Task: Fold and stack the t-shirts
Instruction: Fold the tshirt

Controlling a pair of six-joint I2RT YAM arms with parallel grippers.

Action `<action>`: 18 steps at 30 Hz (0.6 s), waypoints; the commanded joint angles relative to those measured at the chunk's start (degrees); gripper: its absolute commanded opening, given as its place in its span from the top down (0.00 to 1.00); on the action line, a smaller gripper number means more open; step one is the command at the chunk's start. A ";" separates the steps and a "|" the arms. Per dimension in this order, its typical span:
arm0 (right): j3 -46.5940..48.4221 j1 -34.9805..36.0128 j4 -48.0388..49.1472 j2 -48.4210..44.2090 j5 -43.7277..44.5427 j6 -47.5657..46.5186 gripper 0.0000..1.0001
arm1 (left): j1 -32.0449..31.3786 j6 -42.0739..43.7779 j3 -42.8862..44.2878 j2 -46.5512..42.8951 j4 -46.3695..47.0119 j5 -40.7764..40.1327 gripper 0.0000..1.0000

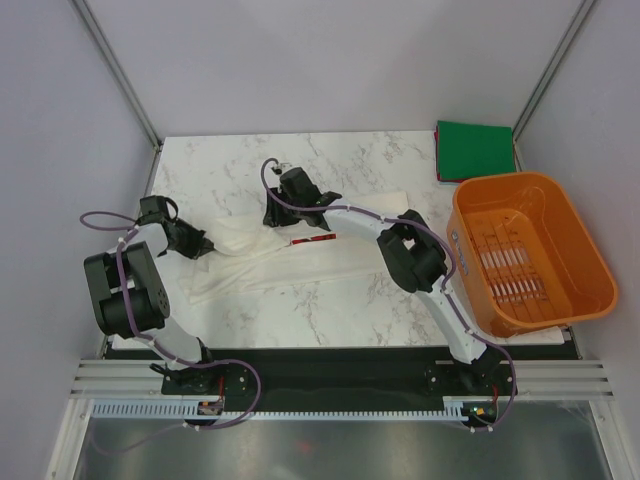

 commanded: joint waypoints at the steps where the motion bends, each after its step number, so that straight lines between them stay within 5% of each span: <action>1: -0.93 0.14 4.62 -4.24 -10.41 -9.76 0.55 | 0.00 0.50 1.67 -0.12 1.87 -0.11 0.98; 8: -2.17 -1.09 4.80 -3.72 -21.58 -20.93 0.50 | 0.09 0.33 1.67 -2.15 1.70 -0.81 0.98; 18: -1.29 -1.88 2.87 -1.35 -25.29 -30.07 0.49 | 0.09 0.68 2.37 -2.15 1.79 -0.81 0.98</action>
